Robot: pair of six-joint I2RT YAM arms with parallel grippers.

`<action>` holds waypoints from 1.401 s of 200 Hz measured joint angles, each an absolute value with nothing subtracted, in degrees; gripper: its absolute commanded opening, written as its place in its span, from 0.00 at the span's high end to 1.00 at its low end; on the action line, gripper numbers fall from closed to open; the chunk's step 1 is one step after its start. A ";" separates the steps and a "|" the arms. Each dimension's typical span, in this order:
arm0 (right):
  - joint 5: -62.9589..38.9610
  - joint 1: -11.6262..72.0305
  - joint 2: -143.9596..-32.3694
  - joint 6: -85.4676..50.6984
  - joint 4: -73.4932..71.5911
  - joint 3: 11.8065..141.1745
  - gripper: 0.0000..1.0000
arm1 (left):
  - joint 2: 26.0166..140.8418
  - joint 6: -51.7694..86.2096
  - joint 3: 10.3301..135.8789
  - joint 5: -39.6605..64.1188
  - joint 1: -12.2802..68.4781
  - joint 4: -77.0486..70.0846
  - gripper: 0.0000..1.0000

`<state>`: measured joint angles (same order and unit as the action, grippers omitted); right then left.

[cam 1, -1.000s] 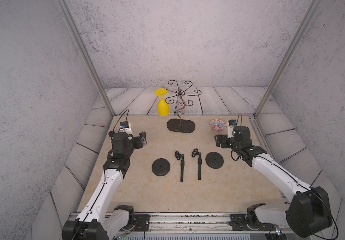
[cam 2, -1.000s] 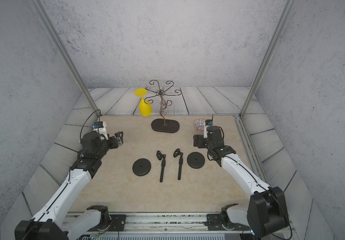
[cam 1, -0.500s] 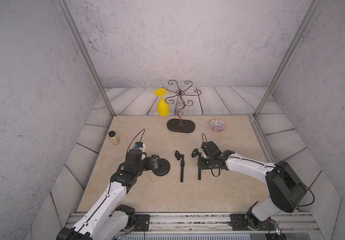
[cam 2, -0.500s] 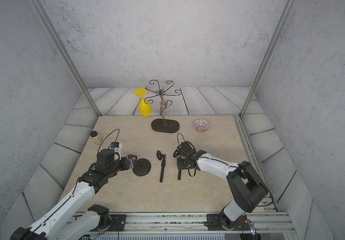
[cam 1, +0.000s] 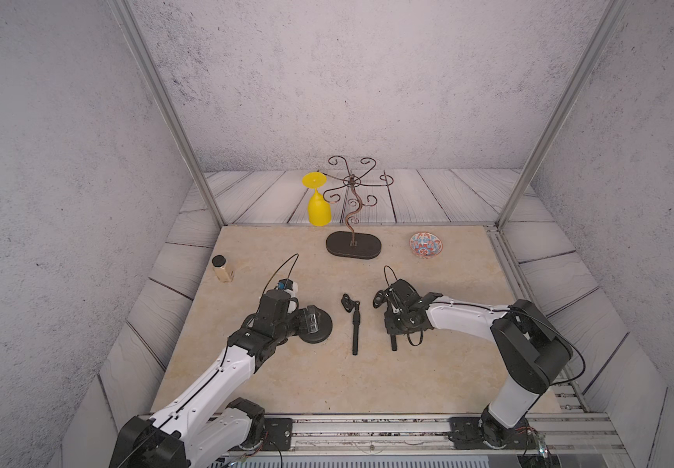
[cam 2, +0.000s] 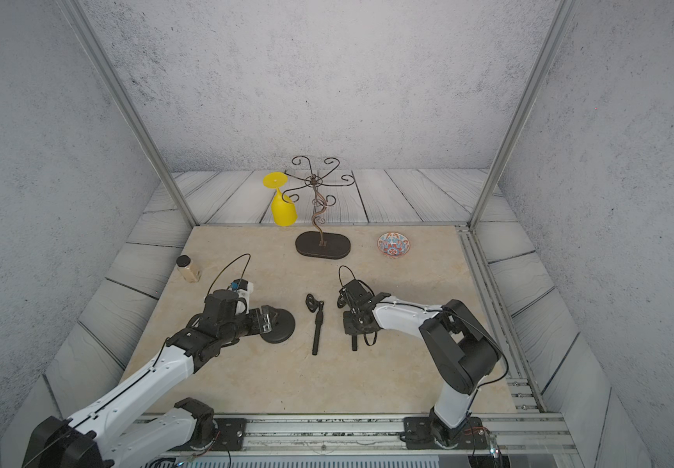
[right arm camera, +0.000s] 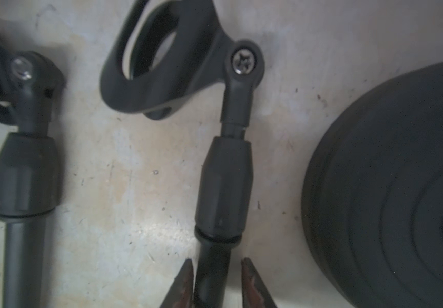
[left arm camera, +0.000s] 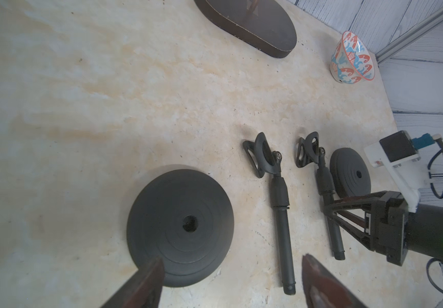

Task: Assemble a microphone stand
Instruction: Pick up the microphone stand pole from the center of the board.

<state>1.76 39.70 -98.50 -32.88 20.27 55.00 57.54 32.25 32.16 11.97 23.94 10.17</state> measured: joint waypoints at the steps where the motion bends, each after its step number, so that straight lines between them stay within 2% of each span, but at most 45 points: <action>1: 1.78 39.70 -98.52 -32.88 20.25 55.00 0.74 | 57.67 32.23 32.29 12.01 24.01 10.17 0.19; 41: 2.00 39.70 -98.67 -32.27 20.38 55.00 0.86 | 61.69 33.10 38.22 14.13 26.61 10.28 0.22; 67: 1.74 39.70 -96.07 -30.85 20.27 53.74 0.87 | 65.84 34.06 43.88 15.79 29.71 10.15 0.25; 118: -2.87 39.70 -78.46 -24.82 18.15 49.12 0.88 | 78.30 37.43 58.61 20.27 36.47 8.43 0.32; 159: -7.79 39.70 -67.29 -21.10 15.99 45.93 0.89 | 86.94 40.58 67.92 24.03 39.66 5.10 0.44; 203: -11.22 39.70 -62.76 -19.70 16.12 42.19 0.89 | 92.05 43.38 70.57 26.92 41.60 3.51 0.57; 280: -9.98 39.70 -58.94 -19.66 18.41 40.84 0.89 | 91.50 42.61 70.65 27.07 42.24 7.99 0.57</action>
<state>-9.98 39.70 -58.94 -19.66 18.41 40.84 91.50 42.61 70.65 27.07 42.24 7.99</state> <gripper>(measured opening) 0.187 0.423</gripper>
